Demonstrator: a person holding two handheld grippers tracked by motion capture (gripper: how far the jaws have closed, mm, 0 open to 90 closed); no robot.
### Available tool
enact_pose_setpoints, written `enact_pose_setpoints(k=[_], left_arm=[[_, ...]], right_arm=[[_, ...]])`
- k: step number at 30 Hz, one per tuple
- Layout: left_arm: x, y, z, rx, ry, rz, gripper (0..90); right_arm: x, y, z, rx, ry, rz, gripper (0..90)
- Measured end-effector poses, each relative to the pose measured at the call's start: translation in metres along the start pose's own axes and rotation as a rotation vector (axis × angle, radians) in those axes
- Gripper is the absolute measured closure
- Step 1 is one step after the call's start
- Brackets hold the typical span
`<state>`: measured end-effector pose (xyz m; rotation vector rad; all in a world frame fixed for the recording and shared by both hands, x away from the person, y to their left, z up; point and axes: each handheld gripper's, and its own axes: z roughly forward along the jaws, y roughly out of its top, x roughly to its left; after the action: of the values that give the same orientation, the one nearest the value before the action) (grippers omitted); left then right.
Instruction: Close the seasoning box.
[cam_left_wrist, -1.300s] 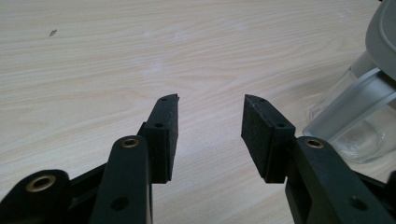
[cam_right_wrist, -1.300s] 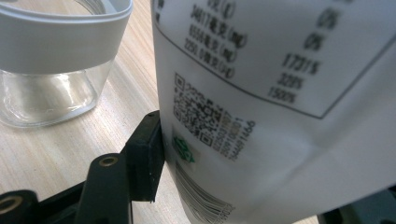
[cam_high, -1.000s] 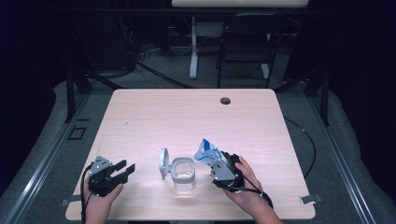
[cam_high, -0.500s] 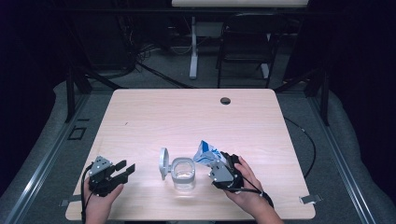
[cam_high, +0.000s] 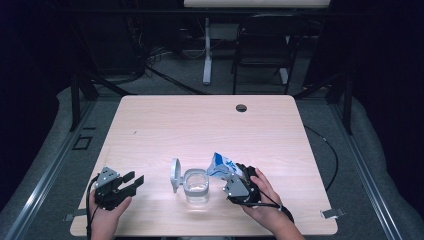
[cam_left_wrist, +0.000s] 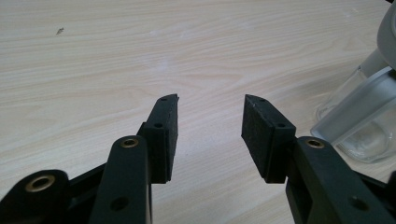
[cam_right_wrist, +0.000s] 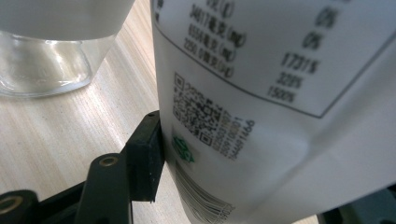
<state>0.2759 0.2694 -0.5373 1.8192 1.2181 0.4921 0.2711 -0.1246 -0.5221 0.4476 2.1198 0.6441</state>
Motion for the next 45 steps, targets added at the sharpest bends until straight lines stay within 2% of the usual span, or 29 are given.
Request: enact_pose_setpoints(k=[13, 15, 24, 27, 31, 32, 35, 37, 38, 39, 40, 42, 45], left_arm=[[-0.001, -0.001, 0.0, 0.001, 0.004, 0.001, 56.3], [0.0, -0.001, -0.001, 0.0, 0.006, 0.0, 56.3], [0.0, -0.001, 0.0, 0.0, 0.007, 0.002, 56.3], [0.0, -0.001, 0.0, 0.002, 0.009, 0.002, 56.3], [0.0, -0.001, 0.0, 0.002, 0.007, 0.002, 56.3], [0.0, -0.001, 0.0, 0.001, 0.007, 0.001, 56.3], [0.0, -0.001, 0.0, 0.0, 0.007, 0.001, 56.3], [0.0, -0.001, 0.0, 0.0, 0.007, 0.001, 56.3], [0.0, -0.001, 0.0, 0.001, 0.007, 0.002, 56.3], [0.001, -0.001, 0.0, 0.001, 0.008, 0.001, 56.3], [0.001, -0.001, 0.0, 0.001, 0.01, -0.002, 56.3], [0.001, -0.001, 0.0, 0.002, 0.01, -0.003, 56.3], [0.001, -0.002, 0.0, 0.0, 0.009, -0.005, 56.3]], right_arm=[[0.003, 0.003, 0.001, -0.005, 0.002, -0.04, 41.3], [0.003, 0.003, 0.0, 0.013, -0.009, -0.061, 41.3], [0.003, 0.004, 0.001, 0.012, -0.033, -0.088, 41.3], [0.004, 0.004, 0.001, 0.022, -0.062, -0.124, 41.3], [0.006, 0.003, 0.004, 0.008, -0.073, -0.132, 41.3], [0.005, 0.003, 0.003, 0.028, -0.081, -0.152, 41.3], [0.007, 0.003, 0.005, 0.023, -0.082, -0.151, 41.3], [0.008, 0.003, 0.005, 0.034, -0.09, -0.174, 41.3], [0.009, 0.003, 0.007, 0.015, -0.087, -0.163, 41.3], [0.009, 0.004, 0.005, 0.038, -0.1, -0.191, 41.4], [0.009, 0.003, 0.006, 0.031, -0.101, -0.195, 41.4], [0.009, 0.005, 0.005, 0.056, -0.109, -0.22, 41.4], [0.01, 0.005, 0.006, 0.06, -0.11, -0.231, 41.4]])
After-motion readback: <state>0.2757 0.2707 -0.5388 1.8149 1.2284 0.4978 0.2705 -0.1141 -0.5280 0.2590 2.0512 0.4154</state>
